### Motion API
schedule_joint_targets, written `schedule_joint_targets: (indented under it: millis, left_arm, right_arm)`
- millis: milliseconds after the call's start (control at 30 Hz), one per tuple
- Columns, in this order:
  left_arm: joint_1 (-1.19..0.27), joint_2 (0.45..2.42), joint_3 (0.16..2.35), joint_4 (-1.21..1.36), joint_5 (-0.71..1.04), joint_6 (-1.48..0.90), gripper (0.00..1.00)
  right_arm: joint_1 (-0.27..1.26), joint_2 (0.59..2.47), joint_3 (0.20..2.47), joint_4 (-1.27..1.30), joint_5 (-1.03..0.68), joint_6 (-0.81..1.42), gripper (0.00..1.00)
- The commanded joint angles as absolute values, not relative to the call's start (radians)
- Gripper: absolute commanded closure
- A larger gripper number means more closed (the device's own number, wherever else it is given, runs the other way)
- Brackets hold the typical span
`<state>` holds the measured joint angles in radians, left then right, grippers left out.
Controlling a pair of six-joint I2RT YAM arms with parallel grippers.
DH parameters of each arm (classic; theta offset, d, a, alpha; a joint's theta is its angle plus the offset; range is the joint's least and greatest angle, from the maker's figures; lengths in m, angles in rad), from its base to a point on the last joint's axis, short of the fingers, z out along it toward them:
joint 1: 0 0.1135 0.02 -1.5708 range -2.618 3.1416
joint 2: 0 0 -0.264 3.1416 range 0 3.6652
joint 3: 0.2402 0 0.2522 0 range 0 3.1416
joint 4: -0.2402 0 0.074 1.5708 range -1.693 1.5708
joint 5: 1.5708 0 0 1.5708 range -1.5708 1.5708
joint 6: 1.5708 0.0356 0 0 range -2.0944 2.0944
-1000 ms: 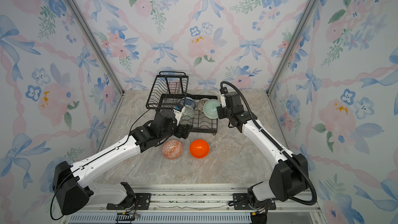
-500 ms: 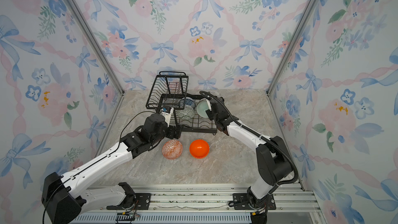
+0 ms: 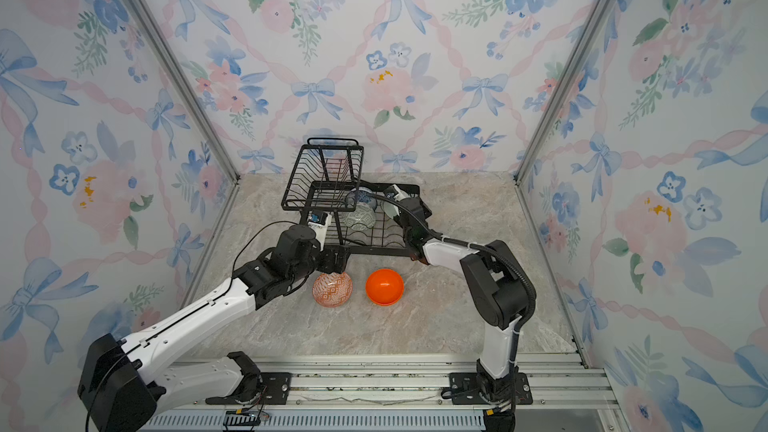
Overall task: Load the bowls into the dish rack
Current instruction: 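Lower the mint-green bowl upright into the rack slots with the right gripper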
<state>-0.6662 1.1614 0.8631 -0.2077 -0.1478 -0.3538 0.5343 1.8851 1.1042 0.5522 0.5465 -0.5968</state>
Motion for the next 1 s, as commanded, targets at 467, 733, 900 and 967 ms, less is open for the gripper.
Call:
schedule_joint_targets:
  millis: [467, 733, 900, 967]
  left_arm:
    - [-0.639, 1.172, 0.848, -0.157, -0.067, -0.377, 0.02]
    - [-0.63, 1.17, 0.85, -0.157, -0.058, -0.379, 0.02]
    - [-0.627, 1.166, 0.851, -0.157, -0.051, -0.379, 0.02]
    - [-0.626, 1.166, 0.852, -0.157, -0.049, -0.377, 0.02]
  right_arm:
    - [0.571, 2.004, 1.106, 0.887, 0.572, -0.827, 1.0]
    - [0.566, 2.026, 1.09, 0.916, 0.566, -0.854, 1.0]
    - [0.565, 2.038, 1.083, 0.925, 0.563, -0.861, 1.0]
    - [0.563, 2.037, 1.077, 0.922, 0.559, -0.861, 1.0]
